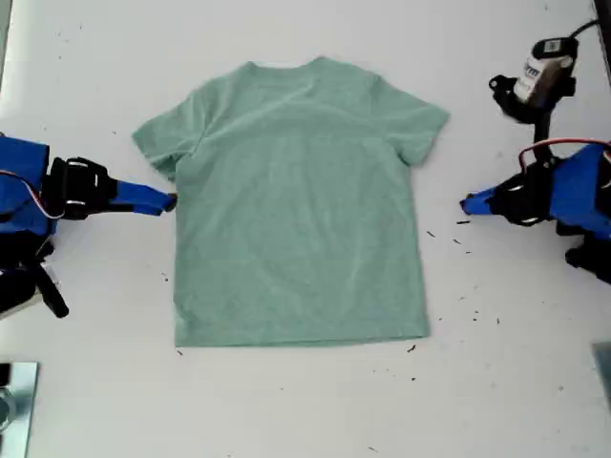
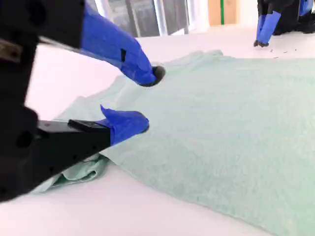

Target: Fold t shirt

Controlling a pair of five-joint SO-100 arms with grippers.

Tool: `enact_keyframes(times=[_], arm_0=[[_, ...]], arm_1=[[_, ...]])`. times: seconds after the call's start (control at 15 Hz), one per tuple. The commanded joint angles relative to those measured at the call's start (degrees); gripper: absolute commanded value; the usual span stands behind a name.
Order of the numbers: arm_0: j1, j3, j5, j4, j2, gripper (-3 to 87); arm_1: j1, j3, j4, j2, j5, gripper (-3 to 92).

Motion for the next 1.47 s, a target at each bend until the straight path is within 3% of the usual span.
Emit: enact_keyframes(times=[0.0,0.47,0.67,1.07,1.2,1.4], arm_0=[[16.7,0.97,-17.4,-0.7,0.44,-0.2],[16.52,0.97,-19.86,-0.7,0.44,-0.2],[17.93,0.97,-19.86,-0.7,0.44,-0.2],[19.25,0.97,-19.86,-0.7,0.44,-0.2],[18.37,0.97,-19.86,-0.7,0.44,-0.2],[18.63,0.97,-19.78,-0.7,0.44,-0.2]], arm_1=[[-18.63,2.37,-0.53,0.79,40.08,2.3],[-19.34,1.76,-1.23,0.79,40.08,2.3],[-18.81,-11.16,-0.7,-5.8,38.41,2.4],[13.01,-83.5,20.57,-66.8,-2.72,2.4],[18.54,-96.94,22.06,-79.54,-10.63,2.4],[21.88,-101.69,22.15,-85.78,-14.24,3.9]])
